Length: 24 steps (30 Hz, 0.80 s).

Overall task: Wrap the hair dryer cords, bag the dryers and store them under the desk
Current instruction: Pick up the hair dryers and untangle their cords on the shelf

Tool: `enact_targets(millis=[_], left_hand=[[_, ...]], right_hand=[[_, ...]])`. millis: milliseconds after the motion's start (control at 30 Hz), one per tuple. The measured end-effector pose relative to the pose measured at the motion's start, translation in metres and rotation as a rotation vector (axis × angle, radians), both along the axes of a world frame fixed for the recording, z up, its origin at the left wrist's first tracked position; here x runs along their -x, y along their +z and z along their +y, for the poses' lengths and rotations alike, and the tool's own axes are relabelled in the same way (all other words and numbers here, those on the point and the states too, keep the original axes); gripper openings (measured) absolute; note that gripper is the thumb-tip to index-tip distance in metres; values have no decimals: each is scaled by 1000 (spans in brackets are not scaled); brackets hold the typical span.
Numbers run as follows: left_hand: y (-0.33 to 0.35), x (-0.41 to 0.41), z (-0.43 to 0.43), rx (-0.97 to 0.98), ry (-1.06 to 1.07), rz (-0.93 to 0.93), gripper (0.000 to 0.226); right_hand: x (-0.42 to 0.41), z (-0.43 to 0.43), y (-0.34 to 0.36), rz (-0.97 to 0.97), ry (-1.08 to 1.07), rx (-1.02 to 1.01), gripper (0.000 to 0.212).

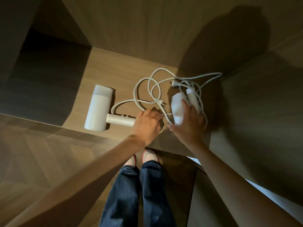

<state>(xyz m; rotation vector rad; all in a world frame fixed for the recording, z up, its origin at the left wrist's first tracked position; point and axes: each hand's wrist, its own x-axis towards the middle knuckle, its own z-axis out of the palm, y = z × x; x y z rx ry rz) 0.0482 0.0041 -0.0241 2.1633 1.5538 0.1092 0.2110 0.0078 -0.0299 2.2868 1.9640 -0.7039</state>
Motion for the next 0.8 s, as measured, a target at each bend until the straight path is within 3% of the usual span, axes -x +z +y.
enact_targets(millis=[100,200,267,367,467,567,800], left_hand=[[-17,-14,5,88,41,200,47],[-33,-23,10,140,46,287,59],[-39,-26,14,146,19,324,59],[-45,-24,18,159,61,281,52],[-48,-18,18,235,141,110,34],[-47,-10,17,182,87,42,31],[-29,3,15,54,-164,223,25]], right_hand=[[2,6,-4,-31,-23,-31,101],[-1,14,-7,-67,30,-60,100],[-3,19,-5,-88,48,-51,110],[-12,21,2,-35,14,-8,111],[-25,21,9,26,-2,25,106],[-36,24,13,16,-2,40,101],[-48,37,28,111,-21,60,102]])
